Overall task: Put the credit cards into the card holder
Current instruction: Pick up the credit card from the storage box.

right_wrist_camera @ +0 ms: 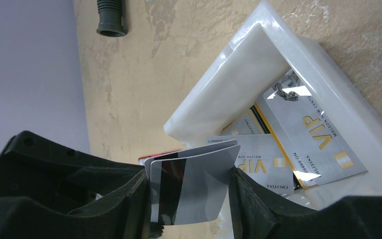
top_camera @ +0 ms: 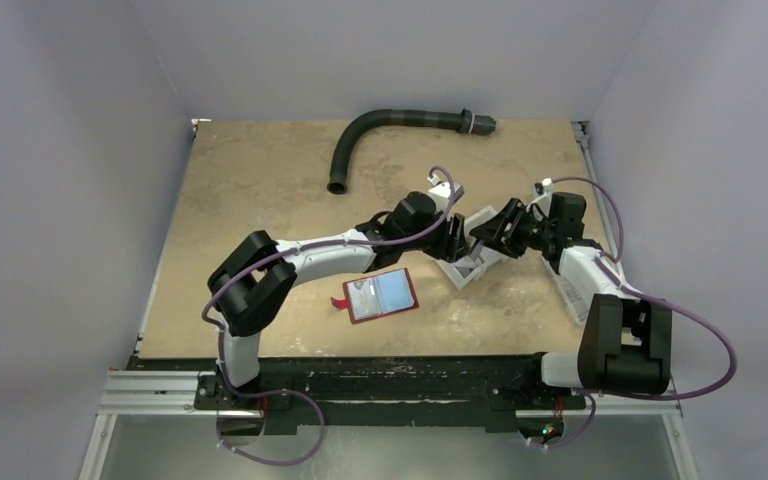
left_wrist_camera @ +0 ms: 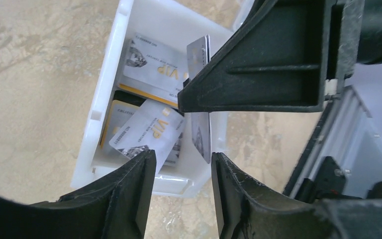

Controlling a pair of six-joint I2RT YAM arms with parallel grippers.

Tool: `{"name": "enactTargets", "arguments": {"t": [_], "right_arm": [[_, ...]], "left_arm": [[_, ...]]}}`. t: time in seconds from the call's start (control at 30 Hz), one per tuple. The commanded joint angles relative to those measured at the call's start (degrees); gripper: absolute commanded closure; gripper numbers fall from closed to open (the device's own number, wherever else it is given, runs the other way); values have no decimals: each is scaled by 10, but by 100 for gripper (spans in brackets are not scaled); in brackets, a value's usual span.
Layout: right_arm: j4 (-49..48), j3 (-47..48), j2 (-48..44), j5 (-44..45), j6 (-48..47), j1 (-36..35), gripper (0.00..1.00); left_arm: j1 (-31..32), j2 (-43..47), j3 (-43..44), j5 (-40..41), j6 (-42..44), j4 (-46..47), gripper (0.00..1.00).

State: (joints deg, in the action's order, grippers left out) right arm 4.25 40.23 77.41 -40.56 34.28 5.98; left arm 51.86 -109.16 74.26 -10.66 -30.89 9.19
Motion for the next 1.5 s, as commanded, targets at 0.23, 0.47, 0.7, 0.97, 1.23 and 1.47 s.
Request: {"name": "enactTargets", "arguments": {"t": [0.23,0.47,0.7,0.97,1.23,1.47], "right_arm": [[-33,16,7,-46,23,2,85],[-37,15,10,-54,28,3,85],[-39,13,12,-60,34,3,86],[-59,8,15,-70,47,3,86],[-87,-7,17,-85,76,4,87],[-104,-33,2,-85,106,3,88]], "left_arm": [[44,45,-29,180,97,3,45],[44,57,-43,168,92,24,39],[44,44,-36,165,85,24,37],[45,47,-45,161,78,41,36],[47,46,-49,182,73,48,34],[47,35,-37,216,56,61,36]]}}
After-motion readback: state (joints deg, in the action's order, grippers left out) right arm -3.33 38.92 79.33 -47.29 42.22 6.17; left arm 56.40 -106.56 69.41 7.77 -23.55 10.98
